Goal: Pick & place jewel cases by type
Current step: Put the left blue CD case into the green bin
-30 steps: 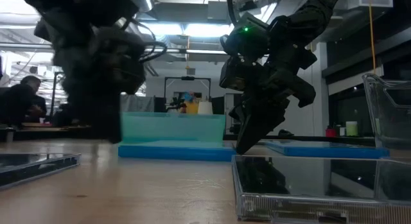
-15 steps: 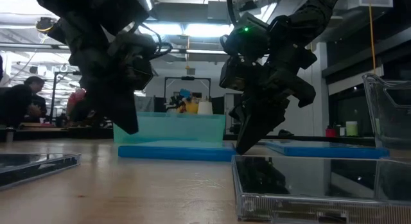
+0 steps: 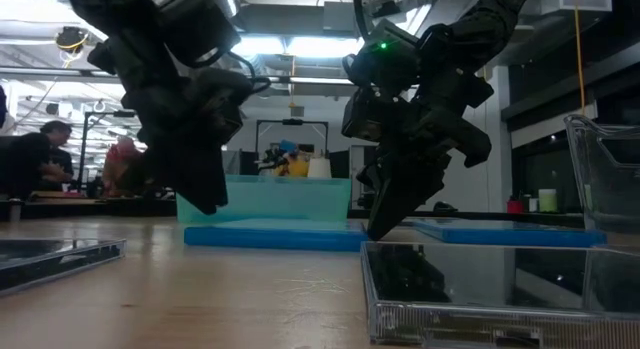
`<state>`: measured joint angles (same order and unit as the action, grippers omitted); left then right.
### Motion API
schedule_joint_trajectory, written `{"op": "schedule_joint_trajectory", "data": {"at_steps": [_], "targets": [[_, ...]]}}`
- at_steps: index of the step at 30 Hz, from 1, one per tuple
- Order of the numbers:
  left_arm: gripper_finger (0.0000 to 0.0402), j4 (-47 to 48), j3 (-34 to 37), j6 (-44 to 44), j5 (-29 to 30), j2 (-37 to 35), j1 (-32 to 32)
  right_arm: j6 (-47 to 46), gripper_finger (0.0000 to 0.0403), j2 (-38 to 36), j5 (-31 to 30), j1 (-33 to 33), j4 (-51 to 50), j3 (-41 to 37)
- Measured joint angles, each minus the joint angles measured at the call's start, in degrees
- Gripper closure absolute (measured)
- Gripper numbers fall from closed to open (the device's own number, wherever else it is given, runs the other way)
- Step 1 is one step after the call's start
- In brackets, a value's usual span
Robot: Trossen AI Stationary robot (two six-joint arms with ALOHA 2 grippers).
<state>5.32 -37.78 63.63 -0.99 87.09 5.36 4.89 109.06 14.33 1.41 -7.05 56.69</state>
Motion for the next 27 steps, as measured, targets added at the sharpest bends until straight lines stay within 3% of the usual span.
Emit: {"op": "schedule_joint_trajectory", "data": {"at_steps": [6,11,20,27], "targets": [[0.0245,-0.56,0.00,0.31,0.48,0.55,-1.12,0.25,0.0393,0.00,0.00,-0.02,-0.04,0.00],[0.0213,-2.18,0.05,1.49,0.22,2.29,-1.37,0.30,0.0393,0.00,-0.06,-0.02,0.03,0.00],[0.0206,-11.21,-0.06,3.72,-2.25,8.41,-1.46,0.25,0.0393,-0.02,-0.04,-0.04,0.03,-0.07],[0.0207,-12.76,0.00,3.47,-2.45,8.75,-1.77,0.34,0.0393,-0.02,0.15,-0.04,-0.51,-0.13]]}}
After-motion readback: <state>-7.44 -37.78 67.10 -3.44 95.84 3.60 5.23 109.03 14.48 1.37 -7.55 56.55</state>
